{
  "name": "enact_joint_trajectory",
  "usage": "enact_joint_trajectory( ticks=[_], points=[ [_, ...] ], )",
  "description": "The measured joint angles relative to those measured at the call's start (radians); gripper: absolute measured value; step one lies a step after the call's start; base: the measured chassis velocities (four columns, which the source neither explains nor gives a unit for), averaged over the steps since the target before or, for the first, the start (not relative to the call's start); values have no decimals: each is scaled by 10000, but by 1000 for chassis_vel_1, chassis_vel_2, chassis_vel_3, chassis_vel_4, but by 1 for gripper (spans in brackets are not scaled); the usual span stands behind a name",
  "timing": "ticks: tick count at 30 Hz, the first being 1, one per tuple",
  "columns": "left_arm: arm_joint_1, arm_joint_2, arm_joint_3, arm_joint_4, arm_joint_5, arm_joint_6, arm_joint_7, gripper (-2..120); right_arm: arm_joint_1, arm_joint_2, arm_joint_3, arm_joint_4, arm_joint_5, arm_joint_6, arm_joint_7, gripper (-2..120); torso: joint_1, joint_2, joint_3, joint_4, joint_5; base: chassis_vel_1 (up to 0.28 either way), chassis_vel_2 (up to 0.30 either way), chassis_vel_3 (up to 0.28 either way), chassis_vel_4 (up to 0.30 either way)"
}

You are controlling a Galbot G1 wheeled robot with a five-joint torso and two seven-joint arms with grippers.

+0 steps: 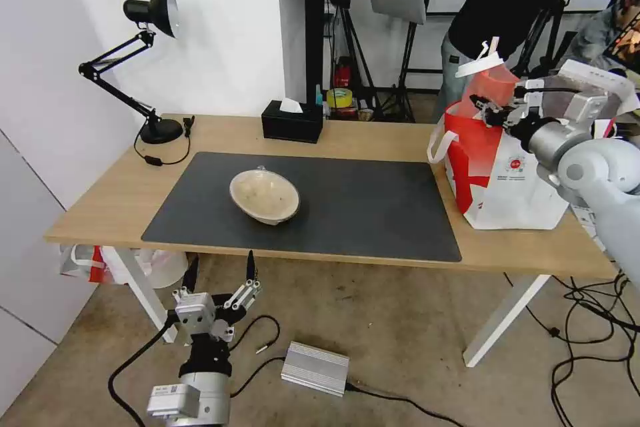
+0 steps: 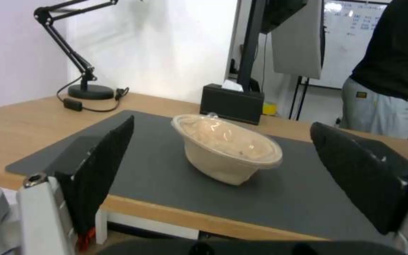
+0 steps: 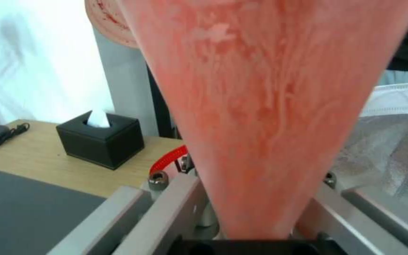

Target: Pick up the trash from the table and place it into the takeout bag.

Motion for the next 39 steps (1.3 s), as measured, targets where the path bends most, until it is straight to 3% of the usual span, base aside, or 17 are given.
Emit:
enact_joint_trajectory(
  ticks=[39],
  points=[
    [-71, -41, 34, 8, 9, 10, -1, 100, 437, 322, -307, 39, 334, -94, 332, 3, 0, 0, 0, 0, -1, 0, 0, 0, 0]
  ],
)
